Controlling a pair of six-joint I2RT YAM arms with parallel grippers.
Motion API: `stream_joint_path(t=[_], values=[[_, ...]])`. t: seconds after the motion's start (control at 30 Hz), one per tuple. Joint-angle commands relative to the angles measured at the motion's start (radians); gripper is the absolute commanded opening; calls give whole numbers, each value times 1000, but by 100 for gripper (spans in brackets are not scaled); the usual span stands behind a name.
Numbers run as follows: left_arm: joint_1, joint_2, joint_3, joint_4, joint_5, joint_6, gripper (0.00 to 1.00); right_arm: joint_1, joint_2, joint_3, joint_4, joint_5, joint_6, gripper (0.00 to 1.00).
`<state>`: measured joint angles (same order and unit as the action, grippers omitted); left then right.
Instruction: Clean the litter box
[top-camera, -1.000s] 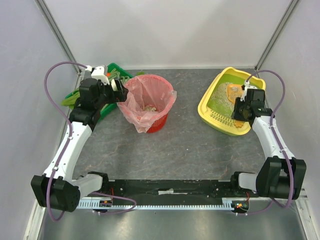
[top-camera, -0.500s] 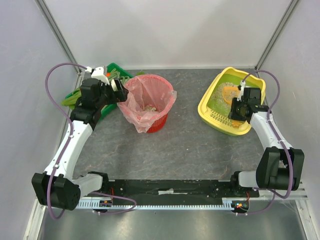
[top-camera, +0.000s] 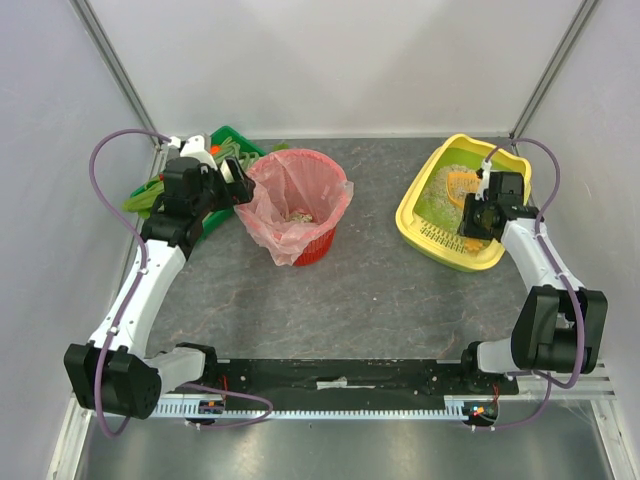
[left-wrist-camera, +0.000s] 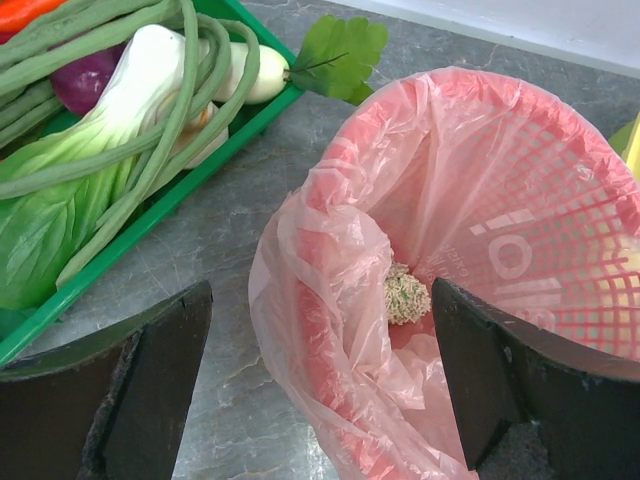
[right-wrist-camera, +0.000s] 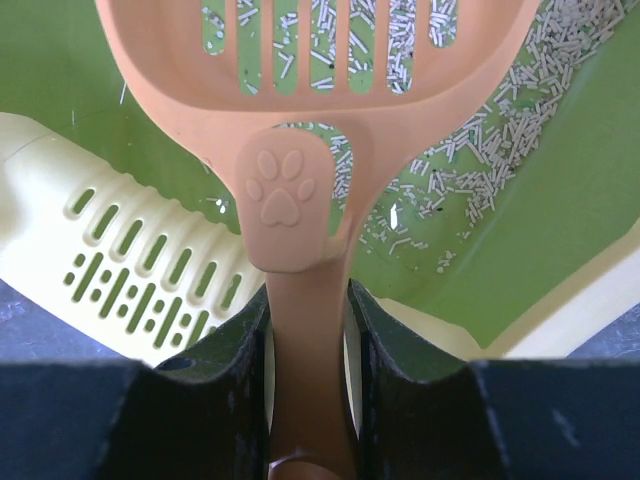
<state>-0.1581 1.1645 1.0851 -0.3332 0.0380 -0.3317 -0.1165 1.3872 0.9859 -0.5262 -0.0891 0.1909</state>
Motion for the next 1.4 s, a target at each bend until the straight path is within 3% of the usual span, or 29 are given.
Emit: stream_joint_path(t=[0.0,0.3,0.5,0.63,0.83,1.13,1.37], values=[[3,3,27,-15,-30,-53,96,6,9,60,6,49,-36,0],[3,34,32,-55,-63,-124,98,9,59,76,-12,7,-36,0],[3,86,24,-30,17,-161,95,43,78,106,-24,8,-36,0],[2,127,29,0,97,-187,73,43,95,102,-23,9,-27,0],[-14,172,33,22,191,-220,54,44,84,99,-23,17,-33,0],[-112,279,85,71,247,-242,52,103,82,151,-84,78,-48,0],[-199,394,153,118,290,-274,52,23,75,122,-86,69,7,0]])
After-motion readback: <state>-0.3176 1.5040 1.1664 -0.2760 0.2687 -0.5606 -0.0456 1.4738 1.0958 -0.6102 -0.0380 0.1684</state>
